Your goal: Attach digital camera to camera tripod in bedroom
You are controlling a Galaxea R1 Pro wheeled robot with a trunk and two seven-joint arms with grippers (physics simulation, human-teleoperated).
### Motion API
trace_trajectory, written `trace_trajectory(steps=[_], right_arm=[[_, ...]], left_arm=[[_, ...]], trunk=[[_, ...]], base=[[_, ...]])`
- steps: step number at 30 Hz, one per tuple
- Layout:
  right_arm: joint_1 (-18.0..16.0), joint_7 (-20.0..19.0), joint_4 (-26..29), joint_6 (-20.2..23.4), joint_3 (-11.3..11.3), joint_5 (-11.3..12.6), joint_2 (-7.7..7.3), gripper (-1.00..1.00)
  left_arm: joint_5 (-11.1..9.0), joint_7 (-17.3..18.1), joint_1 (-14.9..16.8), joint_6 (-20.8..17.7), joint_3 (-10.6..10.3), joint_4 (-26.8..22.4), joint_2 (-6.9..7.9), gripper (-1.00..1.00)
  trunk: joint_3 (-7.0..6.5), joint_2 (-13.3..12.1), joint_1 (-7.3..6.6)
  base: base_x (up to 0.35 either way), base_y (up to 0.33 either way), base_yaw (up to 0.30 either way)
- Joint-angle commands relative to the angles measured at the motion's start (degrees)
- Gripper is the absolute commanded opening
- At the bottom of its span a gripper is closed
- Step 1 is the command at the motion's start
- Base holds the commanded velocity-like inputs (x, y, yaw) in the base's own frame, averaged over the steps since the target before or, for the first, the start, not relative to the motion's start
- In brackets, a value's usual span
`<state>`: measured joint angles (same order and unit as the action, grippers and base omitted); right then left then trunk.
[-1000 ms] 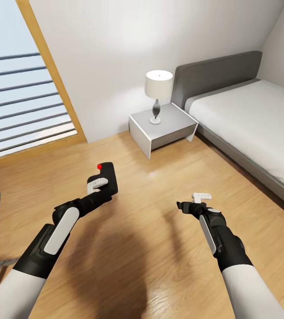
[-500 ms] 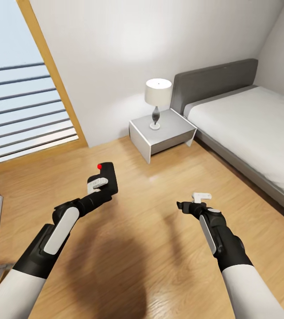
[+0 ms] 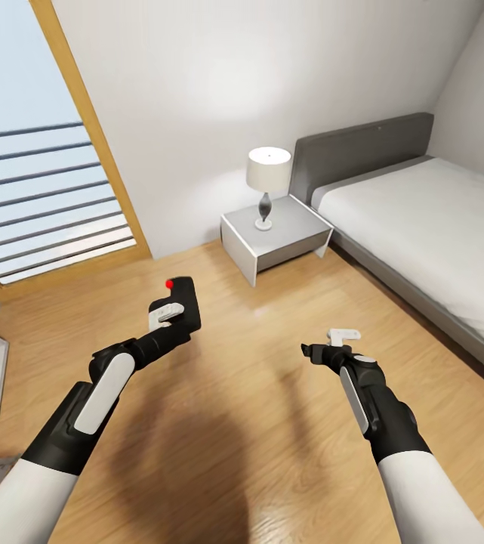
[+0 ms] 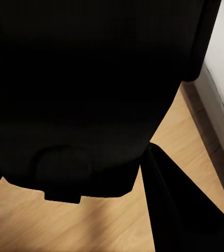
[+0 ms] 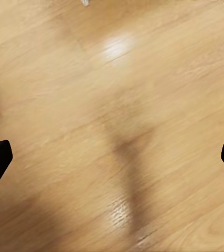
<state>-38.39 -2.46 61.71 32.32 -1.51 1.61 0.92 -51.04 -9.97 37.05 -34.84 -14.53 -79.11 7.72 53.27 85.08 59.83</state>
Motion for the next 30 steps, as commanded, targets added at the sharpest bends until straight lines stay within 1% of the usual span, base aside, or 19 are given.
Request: trace_trajectory(steps=[1,30], right_arm=[[0.0,-0.2,0.1,0.3,-0.2,0.1,0.05,1.00],[0.0,-0.2,0.1,0.3,-0.2,0.1,0.05,1.00]], left_arm=[[-0.5,-0.4,0.0,-0.1,-0.1,-0.1,0.06,-1.00],[-0.6,-0.3,0.0,-0.1,0.0,0.0,0.10,-1.00]], trunk=[[-0.24,-0.4,-0.23],[-8.07,-12.0,-6.60]], base=[[0.000,0.000,0.000],[0.000,0.000,0.000]])
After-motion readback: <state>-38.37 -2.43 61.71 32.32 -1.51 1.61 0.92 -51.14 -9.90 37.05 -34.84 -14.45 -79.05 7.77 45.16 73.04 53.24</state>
